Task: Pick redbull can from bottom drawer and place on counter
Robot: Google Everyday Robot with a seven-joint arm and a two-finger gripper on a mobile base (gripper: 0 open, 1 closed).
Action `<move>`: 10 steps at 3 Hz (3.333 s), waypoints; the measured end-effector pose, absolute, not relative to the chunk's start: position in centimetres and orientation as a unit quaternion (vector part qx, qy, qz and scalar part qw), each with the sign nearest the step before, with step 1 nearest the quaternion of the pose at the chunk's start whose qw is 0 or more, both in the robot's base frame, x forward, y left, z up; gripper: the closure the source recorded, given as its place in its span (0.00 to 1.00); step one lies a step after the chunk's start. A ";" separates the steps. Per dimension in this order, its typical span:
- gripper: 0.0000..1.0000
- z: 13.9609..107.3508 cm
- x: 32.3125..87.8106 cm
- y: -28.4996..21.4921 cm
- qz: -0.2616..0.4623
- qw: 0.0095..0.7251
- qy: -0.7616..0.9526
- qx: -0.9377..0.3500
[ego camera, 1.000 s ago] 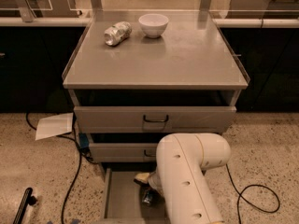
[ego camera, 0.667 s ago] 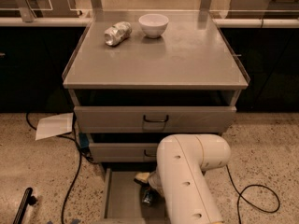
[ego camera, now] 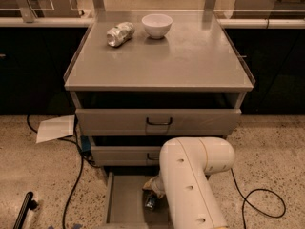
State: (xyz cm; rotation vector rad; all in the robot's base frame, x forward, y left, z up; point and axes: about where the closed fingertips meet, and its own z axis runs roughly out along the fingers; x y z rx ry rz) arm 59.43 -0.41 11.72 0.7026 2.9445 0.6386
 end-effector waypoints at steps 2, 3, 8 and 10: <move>0.88 11.7 59.4 -0.4 0.206 0.024 0.951 0.227; 1.00 11.7 59.4 -0.4 0.206 0.024 0.951 0.227; 1.00 16.6 49.7 2.5 0.464 0.033 0.880 0.096; 1.00 19.0 49.8 0.5 0.474 0.066 0.873 0.092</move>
Offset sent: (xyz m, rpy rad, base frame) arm 0.0000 0.0000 0.0000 0.0000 0.0000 0.0000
